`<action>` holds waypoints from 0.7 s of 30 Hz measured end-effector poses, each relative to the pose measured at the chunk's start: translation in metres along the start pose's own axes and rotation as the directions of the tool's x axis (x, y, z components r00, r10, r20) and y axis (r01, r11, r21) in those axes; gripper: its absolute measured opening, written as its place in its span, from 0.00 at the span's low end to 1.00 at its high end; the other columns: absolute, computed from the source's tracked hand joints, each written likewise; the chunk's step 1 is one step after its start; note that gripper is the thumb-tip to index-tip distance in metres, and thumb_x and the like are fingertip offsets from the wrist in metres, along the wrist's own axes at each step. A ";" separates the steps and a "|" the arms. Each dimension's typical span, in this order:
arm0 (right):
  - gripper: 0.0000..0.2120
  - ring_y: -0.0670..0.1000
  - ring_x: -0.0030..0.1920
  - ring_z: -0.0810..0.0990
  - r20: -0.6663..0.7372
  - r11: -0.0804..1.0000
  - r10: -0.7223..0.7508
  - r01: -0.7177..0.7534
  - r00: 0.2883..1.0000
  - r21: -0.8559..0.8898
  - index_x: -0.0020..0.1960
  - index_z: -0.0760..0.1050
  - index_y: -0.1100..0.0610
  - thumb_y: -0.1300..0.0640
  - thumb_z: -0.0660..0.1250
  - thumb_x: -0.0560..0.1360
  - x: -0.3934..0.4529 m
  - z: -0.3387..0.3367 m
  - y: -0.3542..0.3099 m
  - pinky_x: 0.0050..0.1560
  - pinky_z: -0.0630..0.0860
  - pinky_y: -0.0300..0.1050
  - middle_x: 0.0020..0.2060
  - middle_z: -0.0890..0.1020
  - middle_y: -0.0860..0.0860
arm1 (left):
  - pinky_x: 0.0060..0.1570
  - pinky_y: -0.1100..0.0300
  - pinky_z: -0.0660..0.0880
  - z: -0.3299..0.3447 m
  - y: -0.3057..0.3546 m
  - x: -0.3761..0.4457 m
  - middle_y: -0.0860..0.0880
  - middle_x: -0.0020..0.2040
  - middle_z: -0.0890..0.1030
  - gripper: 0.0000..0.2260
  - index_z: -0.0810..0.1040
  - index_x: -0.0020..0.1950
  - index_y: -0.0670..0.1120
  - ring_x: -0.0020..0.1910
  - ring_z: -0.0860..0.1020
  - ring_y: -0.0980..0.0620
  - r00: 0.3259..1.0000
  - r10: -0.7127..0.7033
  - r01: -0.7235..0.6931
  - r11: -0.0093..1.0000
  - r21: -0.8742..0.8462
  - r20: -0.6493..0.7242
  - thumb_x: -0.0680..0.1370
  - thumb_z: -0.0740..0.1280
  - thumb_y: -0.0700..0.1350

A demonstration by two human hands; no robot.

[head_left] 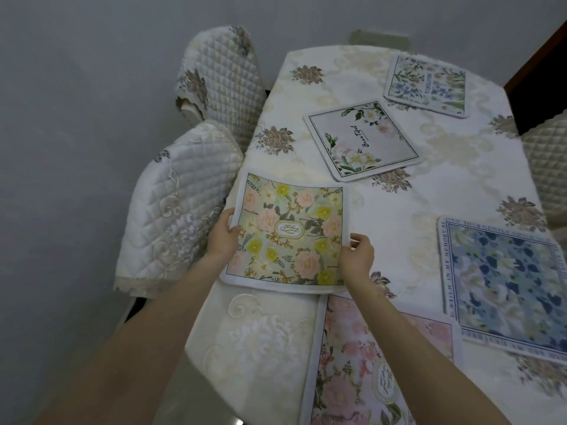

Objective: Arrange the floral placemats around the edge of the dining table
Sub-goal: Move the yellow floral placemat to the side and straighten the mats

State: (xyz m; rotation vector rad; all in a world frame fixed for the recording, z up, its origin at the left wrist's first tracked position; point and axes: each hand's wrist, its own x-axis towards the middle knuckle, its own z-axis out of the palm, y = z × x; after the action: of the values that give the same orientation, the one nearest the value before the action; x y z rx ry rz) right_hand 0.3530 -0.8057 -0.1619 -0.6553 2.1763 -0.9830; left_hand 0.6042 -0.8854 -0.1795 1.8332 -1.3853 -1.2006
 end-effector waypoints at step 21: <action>0.24 0.62 0.61 0.68 0.251 0.700 -0.258 0.360 0.933 -0.617 0.67 0.62 0.61 0.59 0.63 0.72 -0.014 0.006 0.026 0.52 0.71 0.52 0.62 0.68 0.61 | 0.62 0.46 0.63 0.013 -0.017 -0.008 0.34 0.66 0.66 0.25 0.63 0.69 0.42 0.64 0.63 0.37 0.954 0.295 -0.251 0.704 0.664 0.048 0.75 0.66 0.45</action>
State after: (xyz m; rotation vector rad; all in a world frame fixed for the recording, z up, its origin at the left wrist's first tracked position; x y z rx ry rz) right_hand 0.3619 -0.7839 -0.1805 -1.4194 2.3030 -0.2547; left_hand 0.6003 -0.8708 -0.1969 1.9678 -2.1558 -0.4981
